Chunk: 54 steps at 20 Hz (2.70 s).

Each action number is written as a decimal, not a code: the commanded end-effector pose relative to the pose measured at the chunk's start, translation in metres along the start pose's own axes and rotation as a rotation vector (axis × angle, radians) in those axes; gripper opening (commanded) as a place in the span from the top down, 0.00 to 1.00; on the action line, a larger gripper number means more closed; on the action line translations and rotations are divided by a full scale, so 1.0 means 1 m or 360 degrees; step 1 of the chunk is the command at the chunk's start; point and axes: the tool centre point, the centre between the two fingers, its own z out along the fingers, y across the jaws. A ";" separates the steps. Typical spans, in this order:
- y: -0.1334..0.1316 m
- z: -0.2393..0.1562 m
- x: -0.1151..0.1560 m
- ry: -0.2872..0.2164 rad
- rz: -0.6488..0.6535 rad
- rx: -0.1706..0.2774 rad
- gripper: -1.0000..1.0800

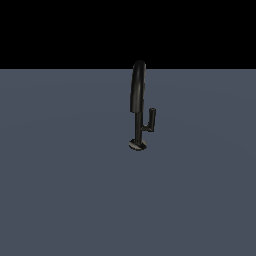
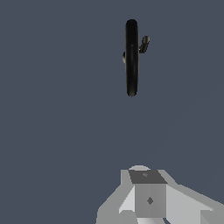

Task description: Turn on the faucet by rotating a designated handle.

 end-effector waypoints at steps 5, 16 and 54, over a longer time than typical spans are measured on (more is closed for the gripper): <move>-0.001 0.006 0.039 -0.0133 0.0157 0.0140 1.00; 0.006 0.024 0.106 -0.0370 0.0434 0.0393 1.00; 0.081 0.223 0.303 -0.1415 0.1635 0.1524 1.00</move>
